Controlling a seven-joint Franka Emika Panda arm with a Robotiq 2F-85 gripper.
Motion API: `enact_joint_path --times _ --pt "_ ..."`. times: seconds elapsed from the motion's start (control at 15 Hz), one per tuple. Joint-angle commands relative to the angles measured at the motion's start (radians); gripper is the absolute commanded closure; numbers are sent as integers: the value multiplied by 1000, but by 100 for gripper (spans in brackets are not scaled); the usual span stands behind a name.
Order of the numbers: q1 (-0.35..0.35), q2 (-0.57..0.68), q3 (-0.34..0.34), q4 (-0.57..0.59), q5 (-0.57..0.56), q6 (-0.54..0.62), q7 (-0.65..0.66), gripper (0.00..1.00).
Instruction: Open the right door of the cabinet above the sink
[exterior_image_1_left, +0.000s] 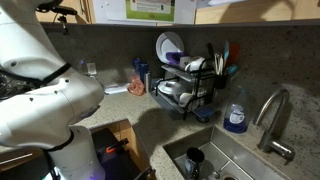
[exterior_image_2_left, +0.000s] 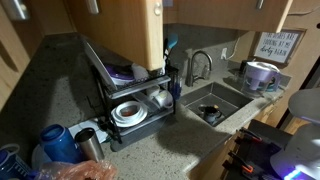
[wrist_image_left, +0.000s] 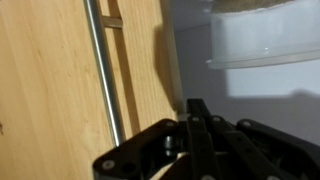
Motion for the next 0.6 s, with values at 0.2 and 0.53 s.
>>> enact_joint_path --times 0.2,0.53 --pt "-80 -40 28 -4 -1 -10 37 100" --pt "-82 -50 17 -11 2 -22 36 100"
